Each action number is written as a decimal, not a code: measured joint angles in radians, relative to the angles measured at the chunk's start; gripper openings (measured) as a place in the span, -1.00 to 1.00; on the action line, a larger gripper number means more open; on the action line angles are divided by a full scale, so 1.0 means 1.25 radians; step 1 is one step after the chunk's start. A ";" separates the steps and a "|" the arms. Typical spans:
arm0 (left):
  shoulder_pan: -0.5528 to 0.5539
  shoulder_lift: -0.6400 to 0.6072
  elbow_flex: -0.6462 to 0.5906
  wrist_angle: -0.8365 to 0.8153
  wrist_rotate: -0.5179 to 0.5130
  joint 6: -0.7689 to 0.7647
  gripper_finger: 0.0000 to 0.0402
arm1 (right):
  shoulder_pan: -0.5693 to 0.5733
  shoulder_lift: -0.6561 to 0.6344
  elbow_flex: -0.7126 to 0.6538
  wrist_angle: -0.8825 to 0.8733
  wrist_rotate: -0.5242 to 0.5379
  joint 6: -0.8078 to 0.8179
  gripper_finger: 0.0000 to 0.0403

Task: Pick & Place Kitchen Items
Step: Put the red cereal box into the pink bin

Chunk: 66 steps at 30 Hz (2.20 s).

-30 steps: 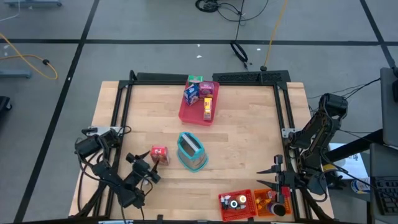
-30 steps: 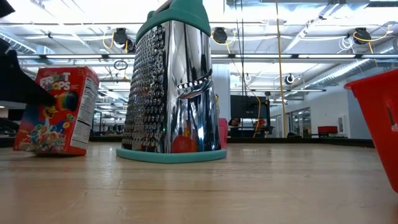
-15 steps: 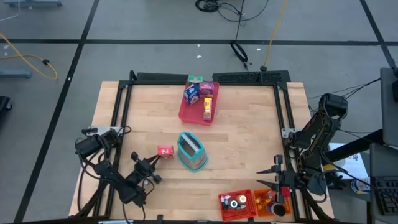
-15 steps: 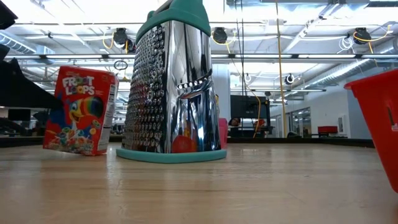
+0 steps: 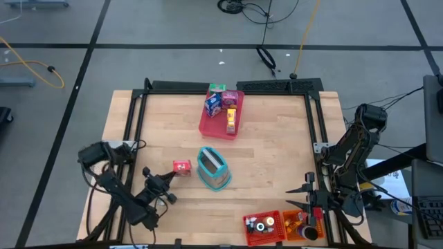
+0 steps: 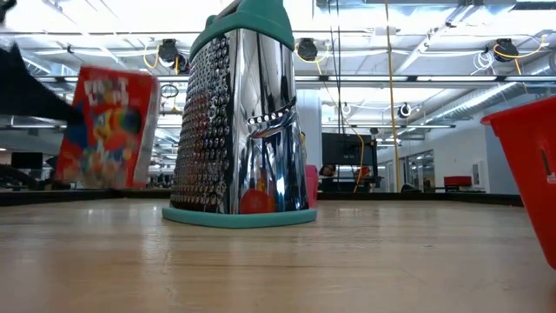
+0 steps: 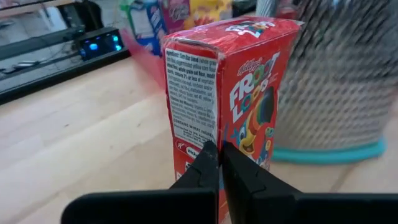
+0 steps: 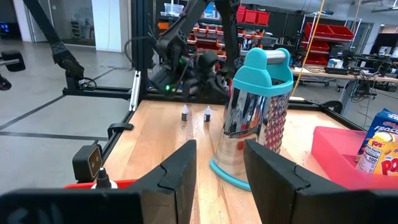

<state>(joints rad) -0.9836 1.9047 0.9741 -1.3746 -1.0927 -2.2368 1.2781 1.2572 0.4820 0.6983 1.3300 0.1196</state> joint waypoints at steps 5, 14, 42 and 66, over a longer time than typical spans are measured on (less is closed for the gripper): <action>0.006 -0.083 0.000 -0.063 -0.009 -0.020 -1.00 | 0.000 0.000 0.000 0.000 0.000 0.000 -0.38; 0.159 -0.232 -0.003 -0.153 -0.075 0.130 -1.00 | -0.002 0.000 0.000 0.000 0.000 0.000 -0.38; 0.654 -0.439 -0.185 0.926 0.028 1.480 -1.00 | -0.087 -0.001 0.000 0.058 0.002 -0.208 -0.38; 1.067 -0.384 -0.301 1.469 0.651 1.783 -1.00 | -0.084 -0.001 0.000 0.061 0.001 -0.211 -0.38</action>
<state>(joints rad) 0.3503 1.4248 0.5981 0.4621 -0.2784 -0.0082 1.1728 1.2564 0.4816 0.7746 1.3317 -0.1436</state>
